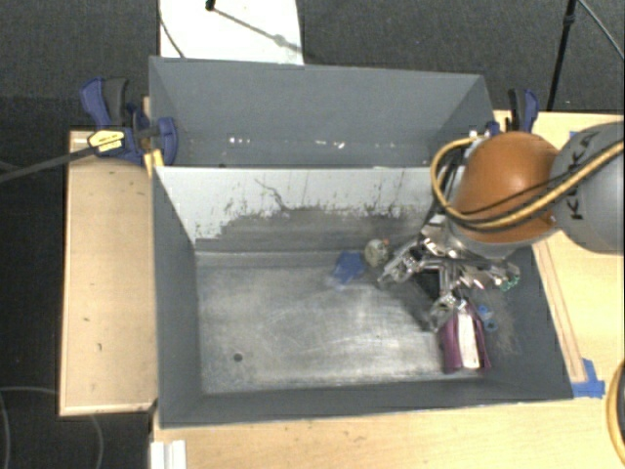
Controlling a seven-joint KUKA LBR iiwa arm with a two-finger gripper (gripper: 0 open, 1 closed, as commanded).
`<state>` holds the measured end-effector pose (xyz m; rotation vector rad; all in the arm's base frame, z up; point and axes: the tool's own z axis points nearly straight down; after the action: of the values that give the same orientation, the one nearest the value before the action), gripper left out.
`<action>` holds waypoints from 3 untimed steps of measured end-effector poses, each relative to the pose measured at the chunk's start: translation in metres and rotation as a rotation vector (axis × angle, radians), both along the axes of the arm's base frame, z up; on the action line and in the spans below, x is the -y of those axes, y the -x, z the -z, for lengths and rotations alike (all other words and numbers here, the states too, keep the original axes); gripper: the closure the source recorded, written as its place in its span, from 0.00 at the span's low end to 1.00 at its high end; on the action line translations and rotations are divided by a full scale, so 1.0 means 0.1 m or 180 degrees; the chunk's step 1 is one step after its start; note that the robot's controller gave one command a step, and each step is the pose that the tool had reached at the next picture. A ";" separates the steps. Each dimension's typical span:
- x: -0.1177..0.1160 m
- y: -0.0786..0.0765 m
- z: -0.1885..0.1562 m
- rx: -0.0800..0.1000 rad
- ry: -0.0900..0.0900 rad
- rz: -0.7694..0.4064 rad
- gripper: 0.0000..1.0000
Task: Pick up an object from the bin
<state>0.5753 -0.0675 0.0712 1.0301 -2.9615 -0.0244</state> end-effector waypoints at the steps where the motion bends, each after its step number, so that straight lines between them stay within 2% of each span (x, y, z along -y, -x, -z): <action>1: -0.53 -0.12 -0.52 0.0058 0.0030 0.0459 0.00; 2: -0.16 0.25 -0.12 0.0068 -0.0013 0.0262 0.00; 3: -0.61 -0.17 -0.23 0.0039 0.0030 0.0755 0.00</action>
Offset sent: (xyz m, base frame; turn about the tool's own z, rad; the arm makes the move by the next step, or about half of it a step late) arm 0.0104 0.0494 0.0494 0.1470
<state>0.5921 -0.0062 0.0941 0.6748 -3.0727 -0.0054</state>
